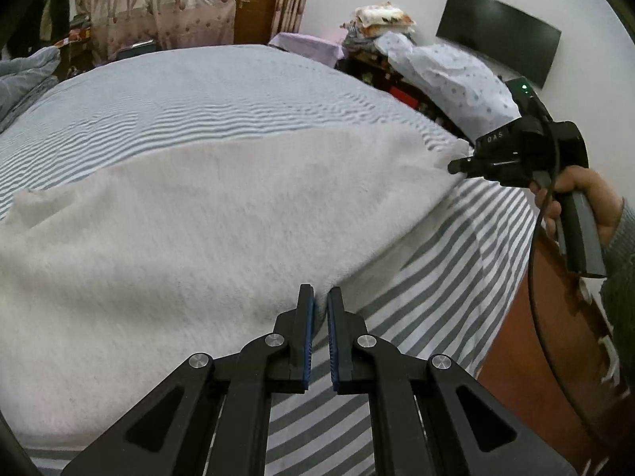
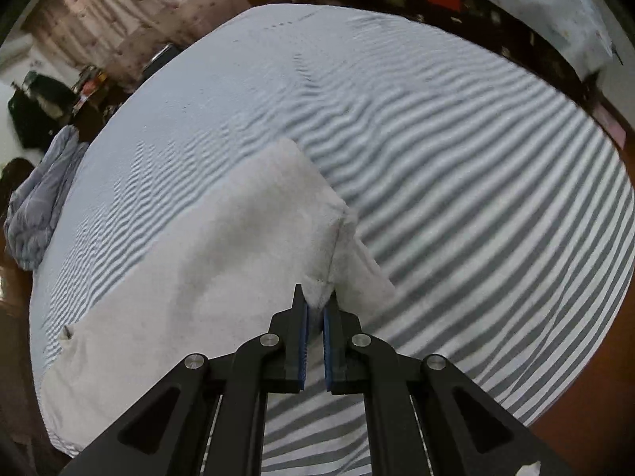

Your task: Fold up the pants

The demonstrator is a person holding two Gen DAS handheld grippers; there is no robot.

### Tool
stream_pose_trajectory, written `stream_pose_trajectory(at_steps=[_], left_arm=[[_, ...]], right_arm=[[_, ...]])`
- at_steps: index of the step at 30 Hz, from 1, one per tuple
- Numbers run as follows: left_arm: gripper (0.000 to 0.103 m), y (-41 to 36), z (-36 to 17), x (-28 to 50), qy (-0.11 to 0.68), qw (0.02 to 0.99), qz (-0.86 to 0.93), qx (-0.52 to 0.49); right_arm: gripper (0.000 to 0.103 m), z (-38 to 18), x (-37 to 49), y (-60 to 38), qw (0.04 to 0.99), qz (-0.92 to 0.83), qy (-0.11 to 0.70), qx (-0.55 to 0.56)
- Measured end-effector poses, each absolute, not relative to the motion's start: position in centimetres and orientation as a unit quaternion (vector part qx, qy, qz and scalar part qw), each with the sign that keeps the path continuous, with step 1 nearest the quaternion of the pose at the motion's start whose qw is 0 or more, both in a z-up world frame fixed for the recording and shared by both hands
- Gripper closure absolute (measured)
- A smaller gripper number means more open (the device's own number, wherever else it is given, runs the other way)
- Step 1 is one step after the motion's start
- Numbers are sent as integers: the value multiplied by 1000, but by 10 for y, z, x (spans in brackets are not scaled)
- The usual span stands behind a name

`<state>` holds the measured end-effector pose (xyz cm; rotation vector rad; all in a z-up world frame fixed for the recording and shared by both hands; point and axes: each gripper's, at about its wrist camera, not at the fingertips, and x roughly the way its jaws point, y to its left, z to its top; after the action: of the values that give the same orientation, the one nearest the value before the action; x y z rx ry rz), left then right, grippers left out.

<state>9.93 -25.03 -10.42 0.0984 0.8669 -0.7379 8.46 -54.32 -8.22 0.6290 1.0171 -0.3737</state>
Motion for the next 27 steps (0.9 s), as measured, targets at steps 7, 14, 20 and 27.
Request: stream_pose_trajectory(at_steps=[7,14,20,27], left_arm=[[96,-263,-118,97,424,836,-340,76],[85,-268,-106,97,434,831,-341,78],[81,-247,-82,90,415,838,-349,66],[79,-183,-86,117,440,865,-240,28]], right_arm=[[93,-118,74,-545,798,-188,483,305],[70,-109,46,-554,799,-204,462,328],[70,-80,29,-533,827,-207,443,278],[70,-75,57,-483,851,-143,458,214]])
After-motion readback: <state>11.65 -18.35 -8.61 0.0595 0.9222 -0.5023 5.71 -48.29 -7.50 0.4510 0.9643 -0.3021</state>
